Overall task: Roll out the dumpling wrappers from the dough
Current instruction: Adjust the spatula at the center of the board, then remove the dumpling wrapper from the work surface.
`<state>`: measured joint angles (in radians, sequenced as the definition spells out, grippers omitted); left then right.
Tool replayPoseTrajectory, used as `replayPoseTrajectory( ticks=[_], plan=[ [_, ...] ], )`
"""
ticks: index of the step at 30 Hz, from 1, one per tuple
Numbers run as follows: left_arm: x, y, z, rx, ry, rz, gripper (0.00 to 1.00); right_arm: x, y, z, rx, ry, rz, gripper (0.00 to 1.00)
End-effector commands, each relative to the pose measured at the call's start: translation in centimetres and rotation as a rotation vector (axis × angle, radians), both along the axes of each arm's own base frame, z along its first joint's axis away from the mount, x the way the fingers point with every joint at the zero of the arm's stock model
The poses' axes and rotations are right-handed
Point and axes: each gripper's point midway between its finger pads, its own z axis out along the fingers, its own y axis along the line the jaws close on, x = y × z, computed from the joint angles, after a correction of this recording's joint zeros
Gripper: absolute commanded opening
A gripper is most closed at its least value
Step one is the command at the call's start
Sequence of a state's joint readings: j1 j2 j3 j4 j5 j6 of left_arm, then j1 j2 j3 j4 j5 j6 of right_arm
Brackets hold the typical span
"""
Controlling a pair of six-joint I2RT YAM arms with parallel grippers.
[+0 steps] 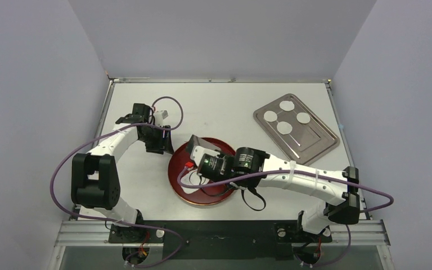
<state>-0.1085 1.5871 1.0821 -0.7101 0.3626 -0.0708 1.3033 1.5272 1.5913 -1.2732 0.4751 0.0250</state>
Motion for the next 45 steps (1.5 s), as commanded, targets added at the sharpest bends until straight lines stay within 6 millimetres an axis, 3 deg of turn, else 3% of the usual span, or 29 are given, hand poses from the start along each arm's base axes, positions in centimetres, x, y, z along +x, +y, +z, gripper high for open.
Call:
replayPoseTrajectory(
  ticks=[1,9,18,31,45],
  plan=[
    [1.7,0.6,1.6,-0.012,-0.087,0.057,0.51,-1.1,-0.5,1.4,-0.094,-0.047,0.100,0.00],
    [1.6,1.4,1.5,-0.017,-0.081,0.072,0.51,-2.0,-1.0,0.7,-0.156,-0.088,0.135,0.00],
    [1.4,1.0,1.0,-0.029,-0.078,0.069,0.51,0.5,-0.1,0.6,-0.272,-0.274,0.147,0.00],
    [1.0,-0.8,-0.3,-0.015,-0.051,0.018,0.51,0.1,0.6,-1.3,-0.335,-0.230,0.226,0.00],
    [0.9,-1.0,-0.8,-0.004,-0.041,0.002,0.51,-0.2,1.1,-3.7,-0.393,-0.183,0.283,0.00]
  ],
)
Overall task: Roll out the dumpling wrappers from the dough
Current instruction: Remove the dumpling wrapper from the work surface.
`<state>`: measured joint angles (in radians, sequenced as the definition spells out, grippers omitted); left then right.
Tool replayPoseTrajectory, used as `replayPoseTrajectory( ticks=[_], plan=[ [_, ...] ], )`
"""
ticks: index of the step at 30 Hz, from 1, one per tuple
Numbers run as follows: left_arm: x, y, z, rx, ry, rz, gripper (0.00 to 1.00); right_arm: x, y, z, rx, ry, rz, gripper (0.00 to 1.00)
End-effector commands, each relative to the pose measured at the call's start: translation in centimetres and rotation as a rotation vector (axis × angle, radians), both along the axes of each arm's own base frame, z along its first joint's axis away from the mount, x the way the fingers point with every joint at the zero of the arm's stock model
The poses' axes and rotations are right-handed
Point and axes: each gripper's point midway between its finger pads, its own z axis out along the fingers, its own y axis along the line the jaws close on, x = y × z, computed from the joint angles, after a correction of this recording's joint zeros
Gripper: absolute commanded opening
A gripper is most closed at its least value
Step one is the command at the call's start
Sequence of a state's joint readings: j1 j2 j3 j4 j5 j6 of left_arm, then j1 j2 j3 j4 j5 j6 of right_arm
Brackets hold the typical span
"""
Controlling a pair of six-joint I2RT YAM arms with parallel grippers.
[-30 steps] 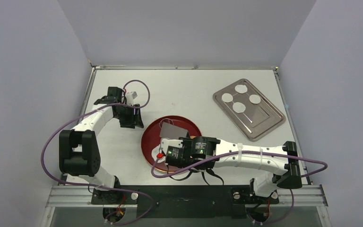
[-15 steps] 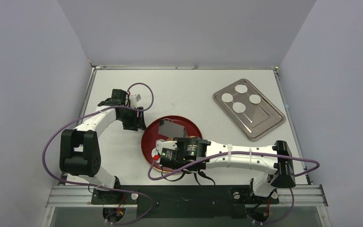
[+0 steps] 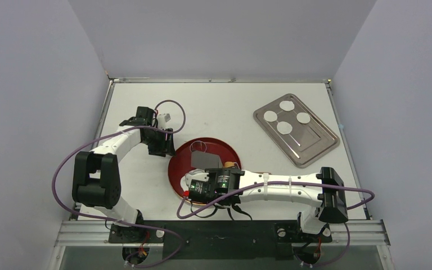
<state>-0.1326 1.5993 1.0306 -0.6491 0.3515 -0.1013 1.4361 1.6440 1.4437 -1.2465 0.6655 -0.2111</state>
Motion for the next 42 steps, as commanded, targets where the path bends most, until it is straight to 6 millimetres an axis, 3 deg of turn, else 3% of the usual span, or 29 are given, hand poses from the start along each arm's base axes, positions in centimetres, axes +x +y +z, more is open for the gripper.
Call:
replayPoseTrajectory(
  ticks=[1,42],
  plan=[
    [1.3,-0.3,0.9,-0.006,-0.055,-0.005,0.51,0.1,0.8,0.3,0.024,-0.021,0.027,0.00],
    [1.3,0.4,1.2,0.006,-0.059,0.010,0.50,1.3,-0.5,-0.8,-0.061,-0.048,-0.006,0.00]
  ],
)
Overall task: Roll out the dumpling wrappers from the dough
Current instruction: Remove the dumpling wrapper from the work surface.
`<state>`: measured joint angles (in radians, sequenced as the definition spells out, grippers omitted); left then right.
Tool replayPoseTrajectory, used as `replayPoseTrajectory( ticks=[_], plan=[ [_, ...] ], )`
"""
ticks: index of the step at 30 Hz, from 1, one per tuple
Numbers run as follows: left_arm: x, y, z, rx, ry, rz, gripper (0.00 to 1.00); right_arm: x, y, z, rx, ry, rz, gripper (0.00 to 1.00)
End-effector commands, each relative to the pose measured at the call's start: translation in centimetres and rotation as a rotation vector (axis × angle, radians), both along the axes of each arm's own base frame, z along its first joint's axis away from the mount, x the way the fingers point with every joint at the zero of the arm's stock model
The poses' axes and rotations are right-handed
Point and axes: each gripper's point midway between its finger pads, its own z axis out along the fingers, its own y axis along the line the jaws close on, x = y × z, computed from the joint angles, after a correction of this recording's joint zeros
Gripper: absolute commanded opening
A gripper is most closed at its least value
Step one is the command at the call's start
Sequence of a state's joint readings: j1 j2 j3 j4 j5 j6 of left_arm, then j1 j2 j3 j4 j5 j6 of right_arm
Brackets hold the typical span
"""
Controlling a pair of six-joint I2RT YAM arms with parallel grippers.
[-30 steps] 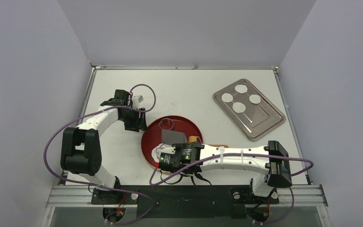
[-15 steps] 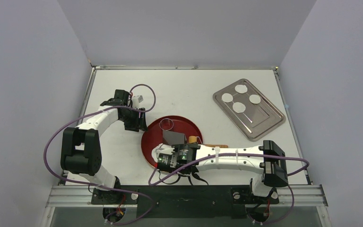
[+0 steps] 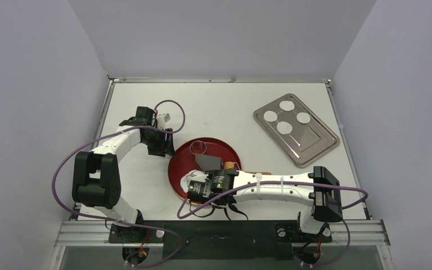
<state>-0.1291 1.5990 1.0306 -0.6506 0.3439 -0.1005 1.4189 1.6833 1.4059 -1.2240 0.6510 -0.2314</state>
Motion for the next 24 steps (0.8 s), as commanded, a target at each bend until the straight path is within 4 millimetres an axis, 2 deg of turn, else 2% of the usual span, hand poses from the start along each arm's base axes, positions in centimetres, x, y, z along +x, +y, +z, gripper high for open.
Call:
replayPoseTrajectory(
  ticks=[1,24],
  plan=[
    [1.3,0.2,1.3,-0.001,-0.060,0.004,0.51,1.0,-0.3,1.4,0.008,-0.073,-0.002,0.00],
    [1.4,0.3,1.3,0.000,-0.059,0.007,0.50,0.9,-0.8,2.6,0.050,-0.072,-0.012,0.00]
  ],
)
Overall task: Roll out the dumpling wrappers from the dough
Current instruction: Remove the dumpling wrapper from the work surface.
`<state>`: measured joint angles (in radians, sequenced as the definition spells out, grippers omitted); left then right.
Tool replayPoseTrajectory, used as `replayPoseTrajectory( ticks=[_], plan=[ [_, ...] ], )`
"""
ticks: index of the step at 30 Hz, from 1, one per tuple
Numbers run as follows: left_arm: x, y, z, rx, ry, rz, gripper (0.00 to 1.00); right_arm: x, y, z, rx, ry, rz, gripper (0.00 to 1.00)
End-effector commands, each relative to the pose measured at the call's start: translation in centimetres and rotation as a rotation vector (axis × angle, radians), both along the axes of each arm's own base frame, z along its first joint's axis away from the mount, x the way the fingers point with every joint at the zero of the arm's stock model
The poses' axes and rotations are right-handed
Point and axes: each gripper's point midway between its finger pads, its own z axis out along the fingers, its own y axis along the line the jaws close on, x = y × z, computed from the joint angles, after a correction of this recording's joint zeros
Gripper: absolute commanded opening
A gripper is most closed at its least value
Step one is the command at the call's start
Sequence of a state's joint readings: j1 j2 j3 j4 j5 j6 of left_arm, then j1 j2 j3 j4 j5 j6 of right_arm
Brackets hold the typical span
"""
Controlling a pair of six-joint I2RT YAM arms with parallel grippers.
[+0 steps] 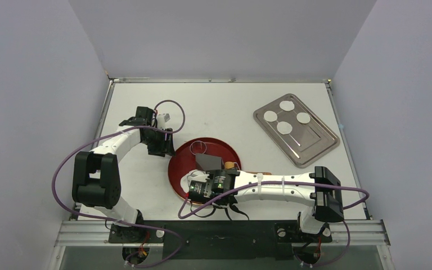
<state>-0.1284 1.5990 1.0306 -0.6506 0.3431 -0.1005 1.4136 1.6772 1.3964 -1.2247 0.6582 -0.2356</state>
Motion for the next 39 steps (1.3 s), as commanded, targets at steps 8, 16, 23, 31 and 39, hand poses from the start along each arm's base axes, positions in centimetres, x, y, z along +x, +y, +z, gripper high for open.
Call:
replayPoseTrajectory(
  ticks=[8,16,23,31,39],
  plan=[
    [1.4,0.2,1.3,-0.001,-0.058,0.007,0.51,0.2,-0.3,2.2,0.053,-0.044,0.002,0.00],
    [1.3,0.2,1.2,0.002,-0.055,0.007,0.51,-0.1,0.3,1.8,0.057,-0.016,0.026,0.00],
    [1.4,0.3,1.2,0.004,-0.057,0.008,0.51,-0.2,0.4,1.4,0.042,-0.004,0.040,0.00],
    [1.4,0.4,1.2,0.008,-0.056,0.011,0.51,-0.1,0.7,1.0,0.011,-0.005,0.064,0.00],
    [1.4,0.4,1.3,0.009,-0.061,0.012,0.51,-0.7,1.0,0.7,0.020,0.026,0.088,0.00]
  ],
)
